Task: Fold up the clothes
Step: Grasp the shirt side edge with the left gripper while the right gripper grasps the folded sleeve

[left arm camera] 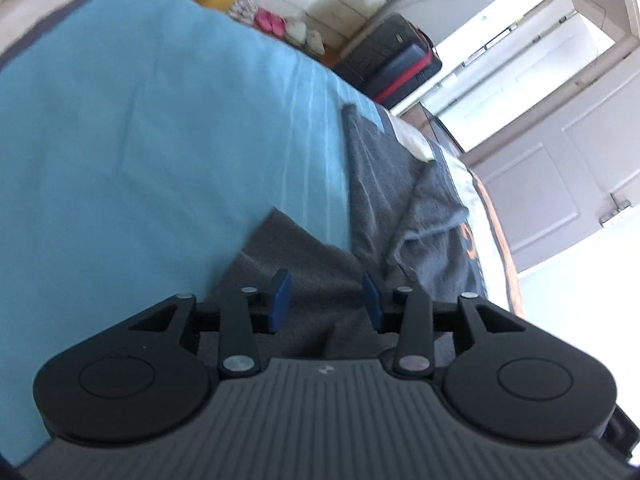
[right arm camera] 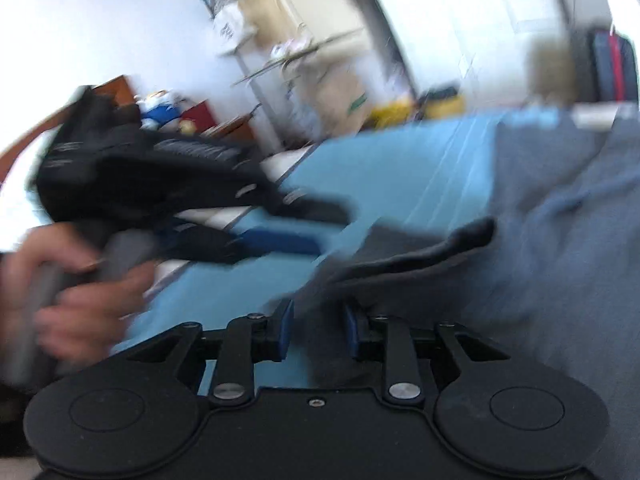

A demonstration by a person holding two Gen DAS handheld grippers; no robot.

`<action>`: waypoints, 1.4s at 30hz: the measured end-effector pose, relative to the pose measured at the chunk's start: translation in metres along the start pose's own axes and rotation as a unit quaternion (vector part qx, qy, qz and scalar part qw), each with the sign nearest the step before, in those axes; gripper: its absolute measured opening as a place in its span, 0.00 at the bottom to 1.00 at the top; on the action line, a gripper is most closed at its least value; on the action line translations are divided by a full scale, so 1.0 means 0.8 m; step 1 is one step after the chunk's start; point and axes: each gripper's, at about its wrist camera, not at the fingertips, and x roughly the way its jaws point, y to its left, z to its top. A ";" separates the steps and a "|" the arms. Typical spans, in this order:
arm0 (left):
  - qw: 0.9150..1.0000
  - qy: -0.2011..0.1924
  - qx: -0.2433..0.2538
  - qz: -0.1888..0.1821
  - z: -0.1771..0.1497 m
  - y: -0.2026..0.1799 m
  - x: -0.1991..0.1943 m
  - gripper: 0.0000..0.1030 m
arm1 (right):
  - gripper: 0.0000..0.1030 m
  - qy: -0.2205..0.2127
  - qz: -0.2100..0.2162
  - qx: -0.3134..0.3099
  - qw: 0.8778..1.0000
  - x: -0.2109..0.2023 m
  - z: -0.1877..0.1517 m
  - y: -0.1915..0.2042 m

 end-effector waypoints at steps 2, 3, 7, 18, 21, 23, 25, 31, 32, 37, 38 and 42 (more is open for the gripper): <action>1.000 0.006 0.010 -0.005 -0.004 -0.004 -0.002 0.40 | 0.29 0.000 0.011 -0.003 1.000 -0.015 -0.002 0.009; 1.000 0.007 0.021 -0.010 -0.006 -0.008 -0.004 0.40 | 0.31 0.001 -0.005 -0.009 1.000 -0.019 0.000 0.012; 0.996 0.020 0.088 -0.018 -0.013 -0.030 -0.003 0.41 | 0.32 0.015 -0.064 -0.009 0.998 -0.035 0.004 0.014; 0.979 0.075 0.185 0.052 -0.042 -0.061 0.046 0.55 | 0.59 0.053 -0.202 -0.058 0.976 -0.074 -0.044 0.037; 0.975 0.074 0.194 0.084 -0.040 -0.062 0.061 0.23 | 0.59 0.074 -0.236 -0.076 0.966 -0.062 -0.056 0.035; 0.973 0.064 0.205 0.089 -0.037 -0.063 0.058 0.12 | 0.59 0.068 -0.251 -0.085 0.962 -0.061 -0.058 0.039; 0.980 0.052 0.179 0.066 -0.031 -0.058 0.045 0.10 | 0.59 0.058 -0.261 -0.080 0.960 -0.065 -0.060 0.040; 0.999 0.030 0.011 -0.042 -0.008 -0.011 0.006 0.10 | 0.59 0.037 -0.292 -0.034 0.955 -0.077 -0.064 0.024; 0.998 0.039 -0.028 -0.051 -0.006 0.003 0.007 0.10 | 0.59 0.035 -0.297 -0.028 0.954 -0.079 -0.063 0.022; 0.992 0.090 -0.086 -0.019 -0.015 0.039 0.020 0.12 | 0.26 0.042 -0.343 -0.041 0.937 -0.075 -0.074 0.013; 0.994 0.083 -0.068 -0.002 -0.016 0.033 0.018 0.12 | 0.10 0.040 -0.345 -0.060 0.936 -0.074 -0.072 0.018; 0.998 0.034 -0.050 -0.026 -0.009 0.017 -0.011 0.07 | 0.06 0.017 -0.349 -0.093 0.932 -0.088 -0.065 0.039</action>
